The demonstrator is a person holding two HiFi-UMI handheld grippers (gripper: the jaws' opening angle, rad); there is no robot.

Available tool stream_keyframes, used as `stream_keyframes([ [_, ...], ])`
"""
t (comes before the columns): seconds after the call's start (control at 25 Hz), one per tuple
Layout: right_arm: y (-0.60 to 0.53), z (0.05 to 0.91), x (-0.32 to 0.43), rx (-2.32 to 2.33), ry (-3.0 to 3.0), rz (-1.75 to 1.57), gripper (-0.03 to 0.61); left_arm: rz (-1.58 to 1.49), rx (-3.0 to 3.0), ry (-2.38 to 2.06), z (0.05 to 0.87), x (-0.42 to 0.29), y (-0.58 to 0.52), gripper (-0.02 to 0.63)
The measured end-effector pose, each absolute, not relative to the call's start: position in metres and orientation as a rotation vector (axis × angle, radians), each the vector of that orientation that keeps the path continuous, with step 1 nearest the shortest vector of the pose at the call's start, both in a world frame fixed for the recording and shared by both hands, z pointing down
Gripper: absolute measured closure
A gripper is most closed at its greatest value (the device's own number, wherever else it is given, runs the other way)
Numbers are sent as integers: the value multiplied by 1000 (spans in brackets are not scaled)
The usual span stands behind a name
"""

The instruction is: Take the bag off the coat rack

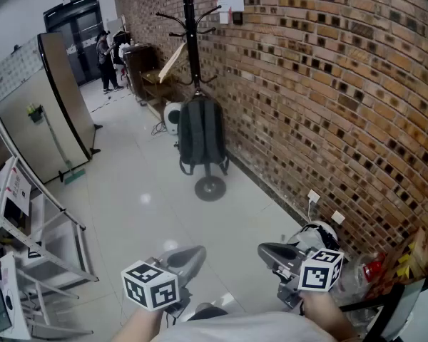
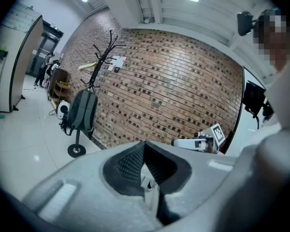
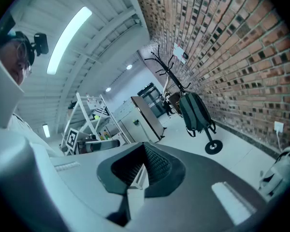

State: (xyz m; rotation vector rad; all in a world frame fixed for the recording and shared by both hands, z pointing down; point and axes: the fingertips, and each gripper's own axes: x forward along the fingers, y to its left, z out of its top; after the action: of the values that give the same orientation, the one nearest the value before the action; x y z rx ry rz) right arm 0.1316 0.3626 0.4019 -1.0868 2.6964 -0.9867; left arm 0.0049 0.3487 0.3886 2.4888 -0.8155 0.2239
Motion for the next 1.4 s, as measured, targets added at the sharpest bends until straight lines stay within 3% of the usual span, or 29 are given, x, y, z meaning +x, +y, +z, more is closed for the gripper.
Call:
stream_keyframes([
  [0.2, 349, 395, 143, -938, 2502, -1117, 580, 245, 2451, -817, 407, 0, 342, 614],
  [0.56, 344, 465, 138, -1019, 2447, -1341, 581, 288, 2267, -810, 470, -11, 330, 612],
  [1.0, 292, 370, 158, -1070, 2559, -973, 581, 121, 2483, -884, 367, -28, 267, 613],
  [1.4, 219, 435, 145, -1354, 2700, -1027, 580, 52, 2330, -889, 423, -61, 203, 612],
])
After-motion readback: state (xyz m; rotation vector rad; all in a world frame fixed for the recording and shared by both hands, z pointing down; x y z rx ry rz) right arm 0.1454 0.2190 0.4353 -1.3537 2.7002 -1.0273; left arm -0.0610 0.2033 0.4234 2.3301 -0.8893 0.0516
